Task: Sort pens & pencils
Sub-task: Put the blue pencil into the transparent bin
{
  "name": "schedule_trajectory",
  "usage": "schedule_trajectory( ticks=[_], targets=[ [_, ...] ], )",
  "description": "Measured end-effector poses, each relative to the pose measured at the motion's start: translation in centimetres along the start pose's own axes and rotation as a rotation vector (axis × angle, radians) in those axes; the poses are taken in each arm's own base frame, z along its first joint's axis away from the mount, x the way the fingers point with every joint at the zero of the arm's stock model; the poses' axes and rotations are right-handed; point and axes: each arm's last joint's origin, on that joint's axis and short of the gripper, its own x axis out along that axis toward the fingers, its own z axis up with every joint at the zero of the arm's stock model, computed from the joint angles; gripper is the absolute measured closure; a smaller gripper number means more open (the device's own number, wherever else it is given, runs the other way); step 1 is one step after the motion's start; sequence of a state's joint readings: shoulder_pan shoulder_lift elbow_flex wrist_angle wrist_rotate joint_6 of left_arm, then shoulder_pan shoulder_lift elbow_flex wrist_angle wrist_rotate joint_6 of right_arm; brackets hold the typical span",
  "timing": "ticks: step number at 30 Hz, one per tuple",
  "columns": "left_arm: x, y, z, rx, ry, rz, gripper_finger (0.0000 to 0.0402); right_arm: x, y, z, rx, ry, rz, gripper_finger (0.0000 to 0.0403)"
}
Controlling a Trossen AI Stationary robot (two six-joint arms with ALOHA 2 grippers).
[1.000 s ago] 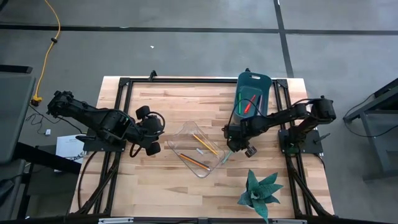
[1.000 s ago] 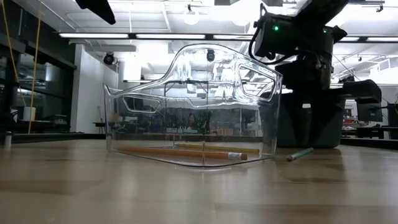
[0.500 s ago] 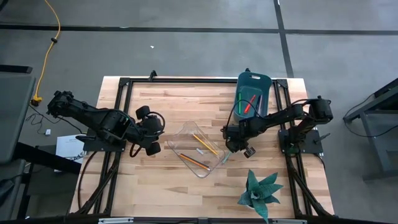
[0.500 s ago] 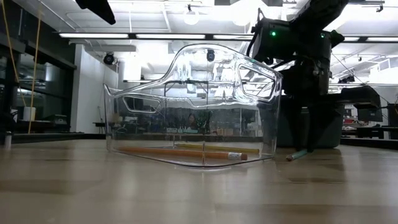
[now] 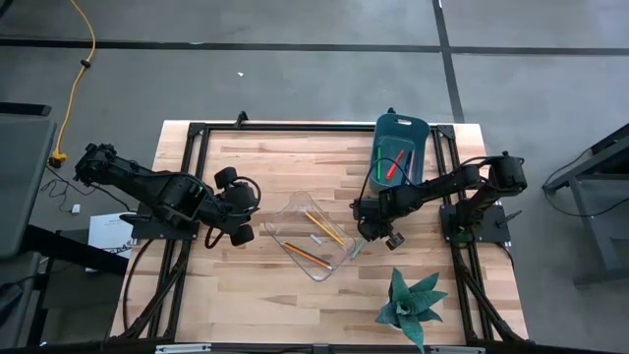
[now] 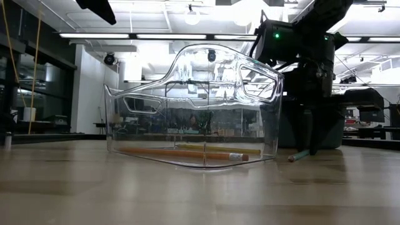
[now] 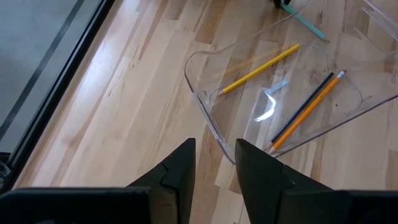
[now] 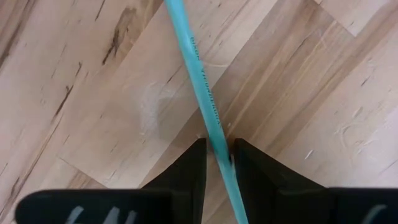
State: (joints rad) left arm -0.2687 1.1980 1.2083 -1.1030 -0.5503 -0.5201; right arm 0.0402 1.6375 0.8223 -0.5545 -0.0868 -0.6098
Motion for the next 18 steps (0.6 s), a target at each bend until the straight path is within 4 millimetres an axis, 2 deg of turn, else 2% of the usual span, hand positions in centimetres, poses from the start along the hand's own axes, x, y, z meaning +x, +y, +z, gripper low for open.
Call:
schedule_trajectory(
  ticks=[5, 13, 18],
  targets=[
    [0.0, 0.0, 0.0, 0.0, 0.0, 0.0, 0.03, 0.03, -0.01, 0.0, 0.0, -0.001, -0.002, 0.0333],
    [0.0, 0.0, 0.0, 0.0, 0.0, 0.0, 0.03, 0.03, 0.04, -0.01, 0.0, -0.003, 0.008, 0.0396],
    [0.0, 0.0, 0.0, 0.0, 0.0, 0.0, 0.03, 0.07, 0.05, -0.03, 0.007, -0.003, 0.012, 0.0392]
  ],
)
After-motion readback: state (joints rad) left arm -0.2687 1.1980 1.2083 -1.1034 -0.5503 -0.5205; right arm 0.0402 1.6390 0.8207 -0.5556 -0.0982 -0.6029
